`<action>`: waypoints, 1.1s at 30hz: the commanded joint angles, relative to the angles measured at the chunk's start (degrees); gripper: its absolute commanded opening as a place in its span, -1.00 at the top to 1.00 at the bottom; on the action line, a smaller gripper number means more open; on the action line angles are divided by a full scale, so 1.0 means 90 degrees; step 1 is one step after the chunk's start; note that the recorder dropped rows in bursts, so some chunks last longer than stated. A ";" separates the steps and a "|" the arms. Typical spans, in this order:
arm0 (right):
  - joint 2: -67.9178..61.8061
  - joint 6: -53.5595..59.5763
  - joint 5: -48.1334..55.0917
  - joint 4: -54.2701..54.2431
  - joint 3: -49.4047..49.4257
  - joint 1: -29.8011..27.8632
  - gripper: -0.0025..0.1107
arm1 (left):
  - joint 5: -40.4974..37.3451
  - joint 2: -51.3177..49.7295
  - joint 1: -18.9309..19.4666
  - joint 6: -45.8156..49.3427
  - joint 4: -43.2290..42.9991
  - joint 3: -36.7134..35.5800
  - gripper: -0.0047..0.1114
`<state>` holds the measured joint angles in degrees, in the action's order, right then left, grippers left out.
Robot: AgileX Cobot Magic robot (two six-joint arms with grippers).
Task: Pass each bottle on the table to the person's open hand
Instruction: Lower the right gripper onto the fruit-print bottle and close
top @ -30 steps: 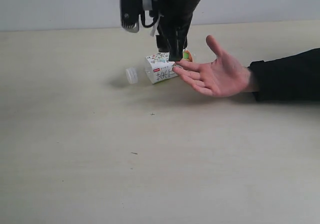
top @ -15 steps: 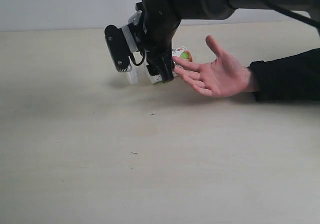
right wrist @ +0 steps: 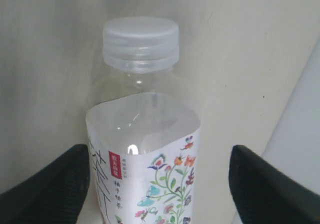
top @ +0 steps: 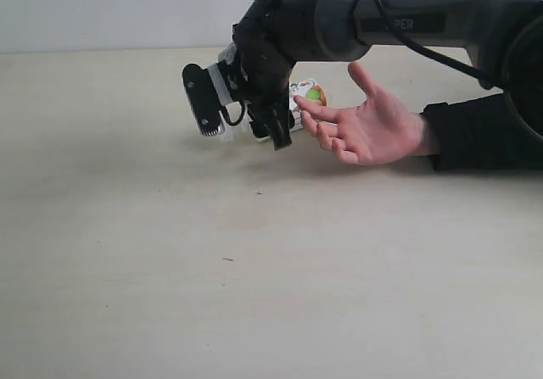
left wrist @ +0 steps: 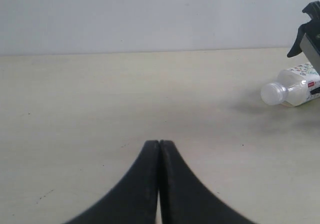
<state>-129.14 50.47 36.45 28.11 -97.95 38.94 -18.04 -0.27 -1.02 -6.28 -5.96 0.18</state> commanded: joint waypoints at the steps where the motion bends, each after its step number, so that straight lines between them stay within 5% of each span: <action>1: 0.0041 -0.0671 -0.0106 0.0095 -0.0046 0.0010 -0.33 | 0.0024 0.0031 -0.0024 -0.0008 0.0021 -0.0020 0.88; 33: 0.0041 -0.0651 0.0166 0.0549 -0.0151 0.0010 -0.33 | 0.0024 0.0031 -0.0024 -0.0008 0.0021 -0.0020 0.88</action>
<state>-129.14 43.88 37.19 33.09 -97.98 38.94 -18.04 -0.27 -1.02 -6.28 -5.96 0.18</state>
